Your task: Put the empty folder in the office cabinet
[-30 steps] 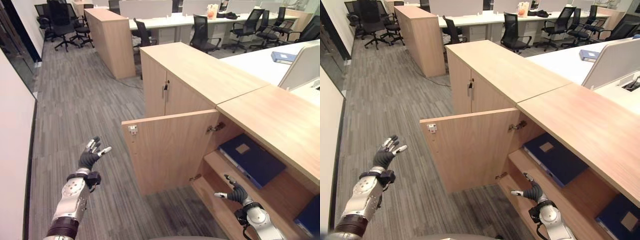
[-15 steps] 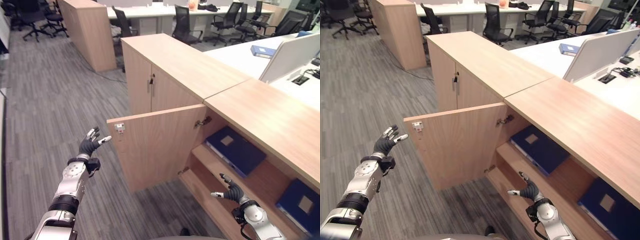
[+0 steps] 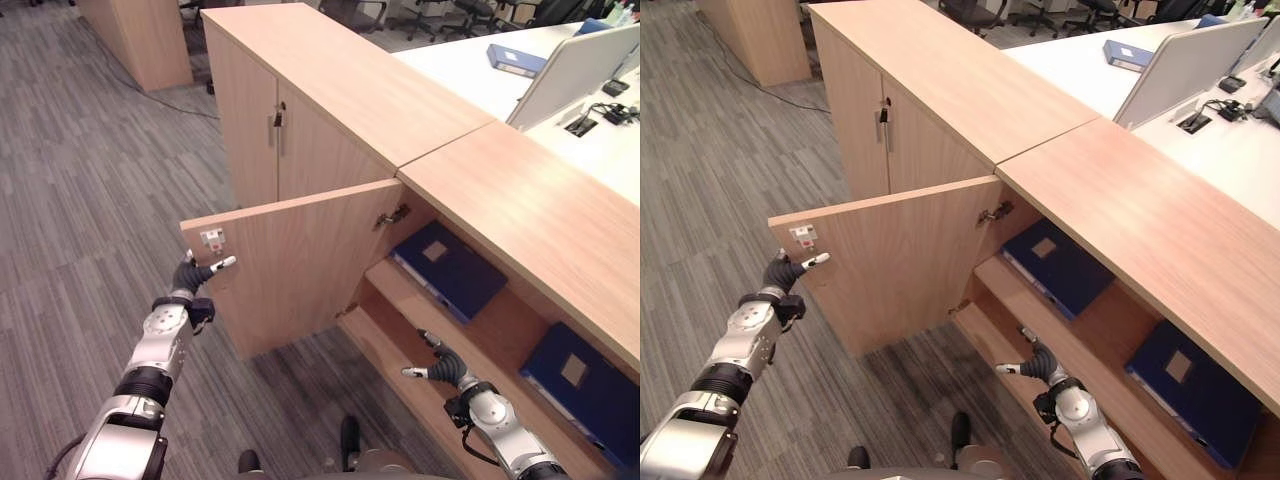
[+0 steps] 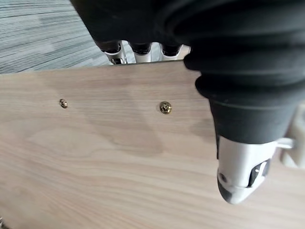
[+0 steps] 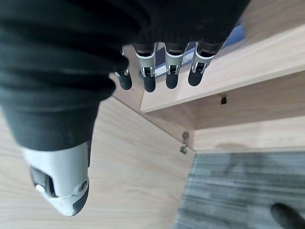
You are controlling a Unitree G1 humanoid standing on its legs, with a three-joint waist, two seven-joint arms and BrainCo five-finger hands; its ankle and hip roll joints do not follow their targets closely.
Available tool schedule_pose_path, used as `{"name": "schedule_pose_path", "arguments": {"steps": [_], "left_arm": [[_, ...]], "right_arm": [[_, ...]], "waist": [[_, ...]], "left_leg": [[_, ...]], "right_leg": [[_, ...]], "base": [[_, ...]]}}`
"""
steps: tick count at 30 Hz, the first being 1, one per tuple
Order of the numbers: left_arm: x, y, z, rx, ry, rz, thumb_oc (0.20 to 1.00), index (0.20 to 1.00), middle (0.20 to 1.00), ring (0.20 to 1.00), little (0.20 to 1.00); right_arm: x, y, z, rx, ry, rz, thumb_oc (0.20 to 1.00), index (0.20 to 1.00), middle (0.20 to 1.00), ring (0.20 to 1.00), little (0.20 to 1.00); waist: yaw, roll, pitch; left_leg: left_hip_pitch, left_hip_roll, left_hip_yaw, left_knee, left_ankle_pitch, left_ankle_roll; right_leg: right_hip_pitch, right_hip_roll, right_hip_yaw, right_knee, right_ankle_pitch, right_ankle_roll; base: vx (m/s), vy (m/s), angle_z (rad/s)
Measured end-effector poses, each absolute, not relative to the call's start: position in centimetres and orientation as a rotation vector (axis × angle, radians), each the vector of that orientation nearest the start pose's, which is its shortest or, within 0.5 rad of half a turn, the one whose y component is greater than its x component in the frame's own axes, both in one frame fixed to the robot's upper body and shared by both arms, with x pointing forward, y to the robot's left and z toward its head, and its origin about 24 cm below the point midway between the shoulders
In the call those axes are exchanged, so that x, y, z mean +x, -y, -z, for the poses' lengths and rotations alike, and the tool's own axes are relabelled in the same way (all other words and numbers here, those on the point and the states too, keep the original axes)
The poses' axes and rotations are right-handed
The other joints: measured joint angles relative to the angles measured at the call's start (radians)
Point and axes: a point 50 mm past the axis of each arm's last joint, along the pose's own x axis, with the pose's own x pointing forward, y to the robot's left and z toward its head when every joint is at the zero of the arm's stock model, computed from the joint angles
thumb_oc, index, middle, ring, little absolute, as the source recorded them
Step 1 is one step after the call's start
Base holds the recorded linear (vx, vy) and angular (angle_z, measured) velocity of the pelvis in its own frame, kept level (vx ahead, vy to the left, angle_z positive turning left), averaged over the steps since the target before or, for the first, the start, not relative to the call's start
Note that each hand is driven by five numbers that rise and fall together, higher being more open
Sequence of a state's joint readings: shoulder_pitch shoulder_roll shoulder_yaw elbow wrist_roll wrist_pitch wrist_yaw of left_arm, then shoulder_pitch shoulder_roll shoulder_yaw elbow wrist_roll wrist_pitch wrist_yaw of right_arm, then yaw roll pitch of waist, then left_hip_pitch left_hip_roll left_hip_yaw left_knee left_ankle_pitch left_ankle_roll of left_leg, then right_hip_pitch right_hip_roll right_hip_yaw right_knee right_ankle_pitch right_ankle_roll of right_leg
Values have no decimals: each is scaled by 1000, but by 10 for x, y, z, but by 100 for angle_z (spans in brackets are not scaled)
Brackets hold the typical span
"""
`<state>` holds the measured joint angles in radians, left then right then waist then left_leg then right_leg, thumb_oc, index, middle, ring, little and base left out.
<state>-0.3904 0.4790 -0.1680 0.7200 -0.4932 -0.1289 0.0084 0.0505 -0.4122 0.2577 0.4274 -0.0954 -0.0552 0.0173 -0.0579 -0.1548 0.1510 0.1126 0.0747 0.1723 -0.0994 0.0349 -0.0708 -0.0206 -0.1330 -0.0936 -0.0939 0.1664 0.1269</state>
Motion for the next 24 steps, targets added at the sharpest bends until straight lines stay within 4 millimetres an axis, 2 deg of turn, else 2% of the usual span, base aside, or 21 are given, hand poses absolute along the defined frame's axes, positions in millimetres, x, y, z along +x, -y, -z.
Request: {"name": "schedule_pose_path", "arguments": {"steps": [5,10,16,18,19,22,23,24], "left_arm": [[310,-233,-20,83,-211,14,1000,1000,1000,1000,1000],[288,-222,-20,149,-196,172,1000,1000,1000,1000,1000],[249,-203,-1,223,-270,422,1000,1000,1000,1000,1000],[231,-198,4,205,-293,491,1000,1000,1000,1000,1000],[221,-192,16,174,-342,527,1000,1000,1000,1000,1000],[213,-186,25,128,-375,531,1000,1000,1000,1000,1000],[211,-186,26,124,-382,532,1000,1000,1000,1000,1000],[209,-183,28,109,-387,532,1000,1000,1000,1000,1000]], "right_arm": [[208,211,57,-535,-467,-218,1000,1000,1000,1000,1000],[207,212,56,-534,-465,-216,1000,1000,1000,1000,1000],[208,224,52,-520,-456,-155,1000,1000,1000,1000,1000],[211,226,45,-517,-429,-141,1000,1000,1000,1000,1000],[215,225,42,-517,-412,-135,1000,1000,1000,1000,1000],[225,223,36,-517,-380,-134,1000,1000,1000,1000,1000],[230,220,34,-513,-368,-134,1000,1000,1000,1000,1000],[239,218,29,-513,-351,-131,1000,1000,1000,1000,1000]], "waist": [[32,-3,14],[42,8,41],[51,48,67],[40,67,79],[38,86,85],[39,104,91],[45,107,93],[71,134,97]], "left_leg": [[-4,-9,-21,0,1,1],[-2,-16,-41,0,3,6],[0,-20,-55,0,2,10],[4,-20,-56,0,2,10],[3,-20,-54,0,2,10],[-9,-17,-41,10,7,12],[-15,-13,-19,12,17,21],[-25,16,25,17,19,27]], "right_leg": [[9,-18,-17,-1,-13,6],[23,-26,-34,0,-12,5],[34,-33,-55,5,-11,4],[37,-32,-57,5,-11,4],[36,-32,-56,6,-11,4],[10,-31,-49,20,-10,7],[1,-38,-73,-1,-42,24],[-8,-55,-196,17,-82,28]], "base": [[-2,6,12],[-8,5,13],[-4,14,6],[-83,-18,2],[-157,-39,-4],[-192,-43,-10],[-178,8,-50],[-141,9,-86]]}}
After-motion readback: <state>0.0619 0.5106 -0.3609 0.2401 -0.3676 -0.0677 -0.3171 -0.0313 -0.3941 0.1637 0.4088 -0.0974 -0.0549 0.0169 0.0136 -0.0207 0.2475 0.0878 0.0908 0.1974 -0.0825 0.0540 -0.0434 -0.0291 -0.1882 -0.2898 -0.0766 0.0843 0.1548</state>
